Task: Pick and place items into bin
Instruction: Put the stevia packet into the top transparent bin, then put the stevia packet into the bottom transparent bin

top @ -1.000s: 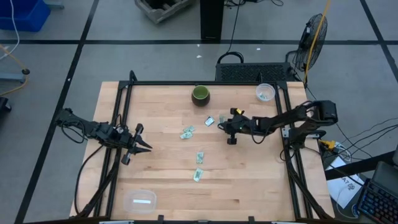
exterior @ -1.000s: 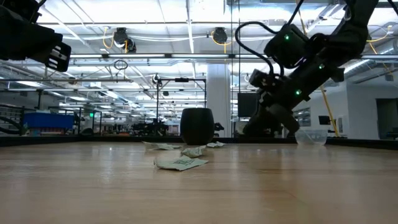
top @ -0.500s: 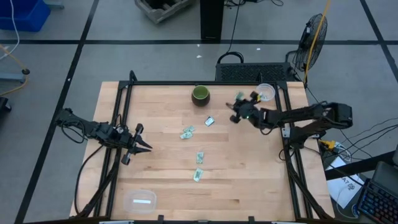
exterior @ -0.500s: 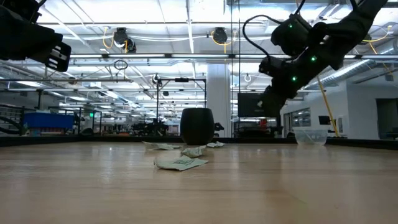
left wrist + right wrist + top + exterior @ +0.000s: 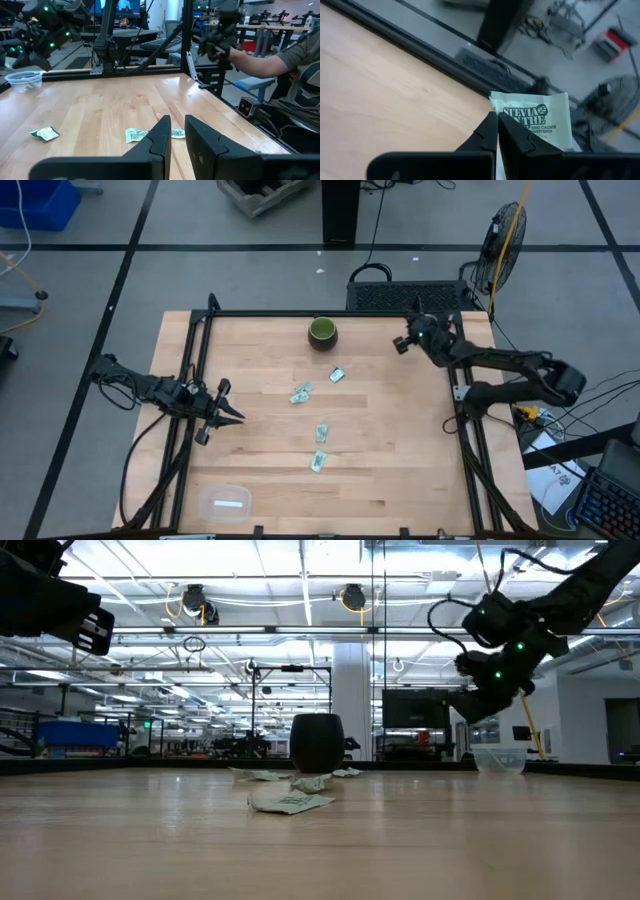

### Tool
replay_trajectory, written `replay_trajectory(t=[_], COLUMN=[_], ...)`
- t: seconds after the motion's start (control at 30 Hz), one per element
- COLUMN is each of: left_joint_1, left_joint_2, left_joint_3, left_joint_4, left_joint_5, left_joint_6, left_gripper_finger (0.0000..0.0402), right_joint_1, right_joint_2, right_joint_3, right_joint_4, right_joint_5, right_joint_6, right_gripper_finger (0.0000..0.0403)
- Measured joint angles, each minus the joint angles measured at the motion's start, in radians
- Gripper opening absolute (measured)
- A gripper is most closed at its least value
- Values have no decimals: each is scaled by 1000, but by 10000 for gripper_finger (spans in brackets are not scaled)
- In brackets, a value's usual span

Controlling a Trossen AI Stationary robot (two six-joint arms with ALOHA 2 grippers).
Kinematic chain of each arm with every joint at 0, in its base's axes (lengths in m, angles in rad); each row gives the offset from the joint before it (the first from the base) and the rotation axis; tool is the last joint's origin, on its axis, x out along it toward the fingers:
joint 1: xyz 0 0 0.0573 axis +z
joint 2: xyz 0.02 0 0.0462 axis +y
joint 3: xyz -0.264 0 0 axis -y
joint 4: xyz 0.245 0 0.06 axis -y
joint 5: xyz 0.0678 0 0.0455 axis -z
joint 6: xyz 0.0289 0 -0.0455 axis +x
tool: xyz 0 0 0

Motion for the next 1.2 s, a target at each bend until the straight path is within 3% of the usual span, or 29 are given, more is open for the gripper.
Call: replay_trajectory(t=[0.13,0.33,0.7,1.0,1.2], left_joint_1=[0,0,0,0,0], left_joint_2=[0,0,0,0,0], left_joint_3=[0,0,0,0,0], left_joint_4=[0,0,0,0,0], left_joint_5=[0,0,0,0,0], left_joint_6=[0,0,0,0,0], left_gripper_finger=[63,63,63,63,63], right_joint_1=[-69,-159,-192,-129,14], right_joint_2=[-1,-1,-1,-1,-37], right_joint_3=[-22,-47,-68,-67,-67], right_joint_4=[6,4,20,74,109], right_joint_5=[-46,-211,-192,-190,-425], right_joint_6=[4,74,78,78,85], right_gripper_finger=[0,0,32,97,108])
